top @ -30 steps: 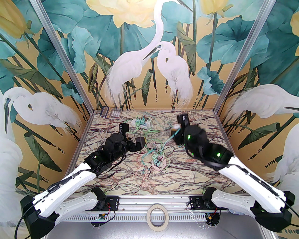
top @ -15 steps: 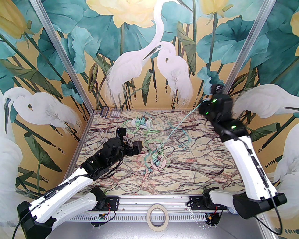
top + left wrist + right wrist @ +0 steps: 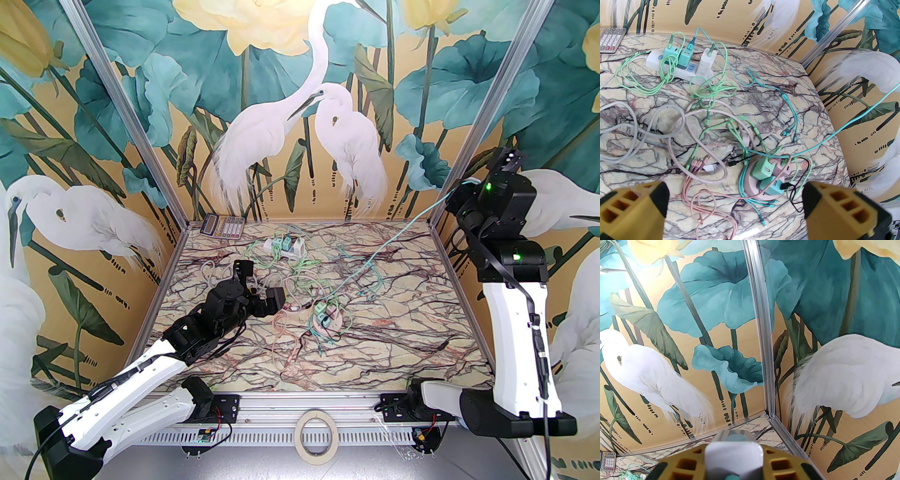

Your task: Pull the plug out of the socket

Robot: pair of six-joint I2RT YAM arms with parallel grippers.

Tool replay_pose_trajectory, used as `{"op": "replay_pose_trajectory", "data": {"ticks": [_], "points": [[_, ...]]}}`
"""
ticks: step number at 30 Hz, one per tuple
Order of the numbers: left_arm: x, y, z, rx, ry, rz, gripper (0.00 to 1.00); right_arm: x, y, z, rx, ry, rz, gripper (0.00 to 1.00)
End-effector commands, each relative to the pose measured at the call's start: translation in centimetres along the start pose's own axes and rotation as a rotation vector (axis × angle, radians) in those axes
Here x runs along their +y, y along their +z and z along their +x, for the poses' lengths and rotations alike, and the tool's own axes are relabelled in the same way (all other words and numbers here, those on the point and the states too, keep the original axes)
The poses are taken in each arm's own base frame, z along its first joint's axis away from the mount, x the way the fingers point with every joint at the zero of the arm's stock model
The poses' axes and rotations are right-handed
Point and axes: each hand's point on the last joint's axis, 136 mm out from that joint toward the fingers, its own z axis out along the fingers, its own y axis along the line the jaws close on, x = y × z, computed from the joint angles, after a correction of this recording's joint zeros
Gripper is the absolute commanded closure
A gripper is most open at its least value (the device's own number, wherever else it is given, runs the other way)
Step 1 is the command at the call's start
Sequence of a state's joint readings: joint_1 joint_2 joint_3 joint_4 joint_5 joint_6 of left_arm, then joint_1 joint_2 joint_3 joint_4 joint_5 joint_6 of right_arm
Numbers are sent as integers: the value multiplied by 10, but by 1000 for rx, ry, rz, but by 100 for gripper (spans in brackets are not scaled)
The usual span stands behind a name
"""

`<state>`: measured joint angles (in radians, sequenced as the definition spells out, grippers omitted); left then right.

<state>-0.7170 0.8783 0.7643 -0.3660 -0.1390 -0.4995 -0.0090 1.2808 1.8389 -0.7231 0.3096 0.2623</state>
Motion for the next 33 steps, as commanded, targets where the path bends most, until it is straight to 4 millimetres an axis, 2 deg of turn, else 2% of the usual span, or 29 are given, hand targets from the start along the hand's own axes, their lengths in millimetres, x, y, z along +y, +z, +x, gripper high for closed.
{"op": "replay_pose_trajectory", "data": {"ticks": [1,4,9,12,16,23,25,28,31,33], "points": [[-14,11,10,28,53,100,1,4,-2,-6,-22,24,-30,77],[-34,26,20,53,118,197,4,10,-2,1,5,39,-70,77],[-71,69,39,136,300,210,8,23,-7,12,38,61,-146,77],[-85,97,47,175,353,212,12,26,-8,20,56,61,-165,77],[-105,124,51,190,426,223,13,27,-9,28,71,67,-176,76],[-133,168,59,221,527,198,10,31,-14,25,67,82,-202,76],[-129,181,59,223,540,148,11,30,-16,25,64,83,-198,76],[-99,197,42,180,573,-46,12,27,-18,27,62,82,-192,76],[-67,194,19,148,516,-154,13,22,-20,28,54,74,-169,76],[-46,179,-8,96,462,-208,14,18,-20,29,50,72,-148,76]]}}
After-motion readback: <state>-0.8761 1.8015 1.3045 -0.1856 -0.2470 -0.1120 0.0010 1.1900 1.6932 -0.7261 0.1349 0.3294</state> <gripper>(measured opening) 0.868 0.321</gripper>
